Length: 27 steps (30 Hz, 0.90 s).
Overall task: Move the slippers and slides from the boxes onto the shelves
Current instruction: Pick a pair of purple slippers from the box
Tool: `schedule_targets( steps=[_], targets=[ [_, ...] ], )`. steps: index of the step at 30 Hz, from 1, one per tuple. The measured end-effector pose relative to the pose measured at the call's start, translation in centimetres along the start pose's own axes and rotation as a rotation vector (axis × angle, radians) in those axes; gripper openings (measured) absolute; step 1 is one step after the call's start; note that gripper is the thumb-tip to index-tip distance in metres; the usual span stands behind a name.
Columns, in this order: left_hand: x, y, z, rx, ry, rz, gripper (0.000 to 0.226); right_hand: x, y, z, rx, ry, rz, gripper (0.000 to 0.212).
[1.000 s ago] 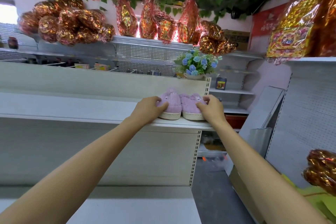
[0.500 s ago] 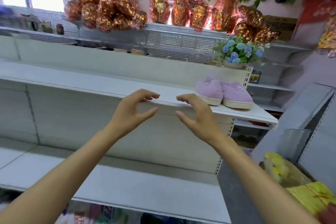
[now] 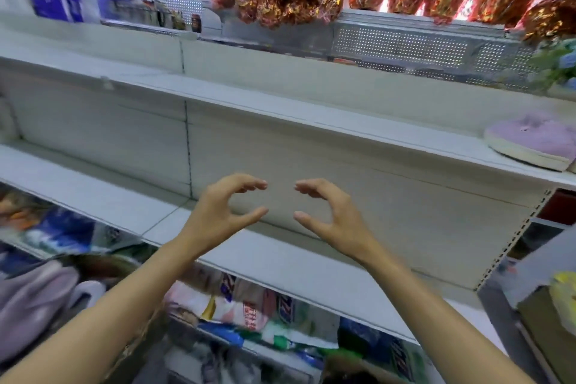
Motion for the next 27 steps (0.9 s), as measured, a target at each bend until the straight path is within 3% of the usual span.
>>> schedule_targets(
  steps=[12, 17, 27],
  targets=[
    [11.3, 11.3, 15.6, -0.023, -0.123, 0.233, 0.037, 8.4, -6.1, -22.0, 0.247, -0.16, 0.024, 0.047],
    [16.2, 15.1, 18.4, -0.069, -0.18, 0.326, 0.034, 8.1, -7.9, -29.2, 0.349, -0.223, 0.052, 0.048],
    [26.5, 27.3, 22.9, -0.163, -0.213, 0.762, 0.027, 5.4, -6.3, -47.4, 0.657, -0.289, -0.113, 0.056]
  ],
)
Point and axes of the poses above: each hand's wrist, its own y-axis away from the middle knuckle, its own z-axis out of the back of the hand, x = y × z, the point moved 4 cm from there along -y, towards the middle knuckle, and after that the axes turned 5 degrees about y, right-handed, at the moved point
